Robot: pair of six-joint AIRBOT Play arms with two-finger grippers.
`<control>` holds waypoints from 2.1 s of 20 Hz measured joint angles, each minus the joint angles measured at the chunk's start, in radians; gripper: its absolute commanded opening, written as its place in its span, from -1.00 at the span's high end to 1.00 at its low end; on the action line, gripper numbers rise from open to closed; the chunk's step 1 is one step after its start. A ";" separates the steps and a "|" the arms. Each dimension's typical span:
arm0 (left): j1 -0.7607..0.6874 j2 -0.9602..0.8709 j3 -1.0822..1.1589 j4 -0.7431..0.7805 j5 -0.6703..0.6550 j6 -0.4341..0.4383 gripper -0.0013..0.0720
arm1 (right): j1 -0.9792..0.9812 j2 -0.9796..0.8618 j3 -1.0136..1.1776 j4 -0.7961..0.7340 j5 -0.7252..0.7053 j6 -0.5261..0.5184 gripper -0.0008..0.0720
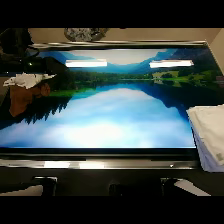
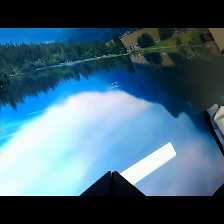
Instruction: Fold the shirts.
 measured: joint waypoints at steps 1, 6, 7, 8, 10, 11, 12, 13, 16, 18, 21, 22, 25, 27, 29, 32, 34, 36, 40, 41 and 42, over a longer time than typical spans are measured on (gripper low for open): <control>0.000 0.000 0.000 0.000 0.000 0.000 0.87 | 0.000 0.000 -0.026 -0.014 -0.020 -0.002 -0.95; -0.008 0.006 0.072 0.043 0.002 -0.059 0.88 | 0.007 0.004 0.061 -0.036 -0.122 -0.038 -0.92; -0.021 0.006 0.111 0.109 0.008 -0.086 0.88 | 0.028 0.008 0.121 -0.009 -0.163 -0.047 -0.93; -0.042 0.006 0.154 0.221 0.013 -0.130 0.88 | 0.066 0.014 0.178 0.026 -0.212 -0.058 -0.93; -0.098 0.004 0.213 0.509 0.038 -0.235 0.78 | 0.192 0.034 0.265 0.058 -0.314 -0.074 -0.93; -0.123 0.002 0.226 0.638 0.042 -0.273 0.36 | 0.274 0.043 0.292 0.076 -0.346 -0.074 -0.95; -0.145 0.000 0.230 0.748 0.035 -0.307 -0.29 | 0.373 0.049 0.311 0.090 -0.364 -0.053 -0.96; -0.160 -0.002 0.220 0.819 0.013 -0.334 -0.72 | 0.466 0.052 0.319 0.095 -0.368 -0.027 -0.97; -0.187 0.003 0.079 0.930 -0.147 -0.431 -0.73 | 0.743 0.035 0.273 0.106 -0.340 0.017 -0.88; -0.196 0.033 -0.070 0.932 -0.186 -0.477 -0.73 | 0.883 0.016 0.203 0.109 -0.317 0.034 -0.92; -0.212 0.068 -0.223 0.900 -0.173 -0.528 -0.72 | 1.041 -0.006 0.119 0.083 -0.311 0.059 -0.94; -0.214 0.072 -0.252 0.897 -0.170 -0.541 -0.72 | 1.075 -0.011 0.104 0.068 -0.310 0.062 -0.93; -0.220 0.080 -0.297 0.890 -0.159 -0.562 -0.72 | 1.134 -0.018 0.079 0.041 -0.309 0.061 -0.93; -0.222 0.082 -0.311 0.883 -0.158 -0.568 -0.72 | 1.152 -0.019 0.073 0.037 -0.308 0.059 -0.93; -0.222 0.083 -0.317 0.883 -0.156 -0.571 -0.72 | 1.161 -0.021 0.069 0.027 -0.308 0.056 -0.93; -0.224 0.084 -0.322 0.883 -0.154 -0.576 -0.72 | 1.168 -0.021 0.066 0.025 -0.308 0.053 -0.93; -0.224 0.084 -0.323 0.883 -0.155 -0.576 -0.72 | 1.169 -0.021 0.066 0.025 -0.307 0.053 -0.93; -0.224 0.084 -0.324 0.882 -0.155 -0.576 -0.72 | 1.170 -0.021 0.065 0.024 -0.307 0.053 -0.93; -0.224 0.084 -0.324 0.882 -0.155 -0.577 -0.72 | 1.171 -0.021 0.065 0.024 -0.307 0.053 -0.93; -0.224 0.084 -0.324 0.882 -0.155 -0.577 -0.72 | 1.171 -0.021 0.065 0.024 -0.307 0.053 -0.93; -0.224 0.084 -0.324 0.880 -0.155 -0.577 -0.72 | 1.171 -0.021 0.065 0.024 -0.307 0.053 -0.93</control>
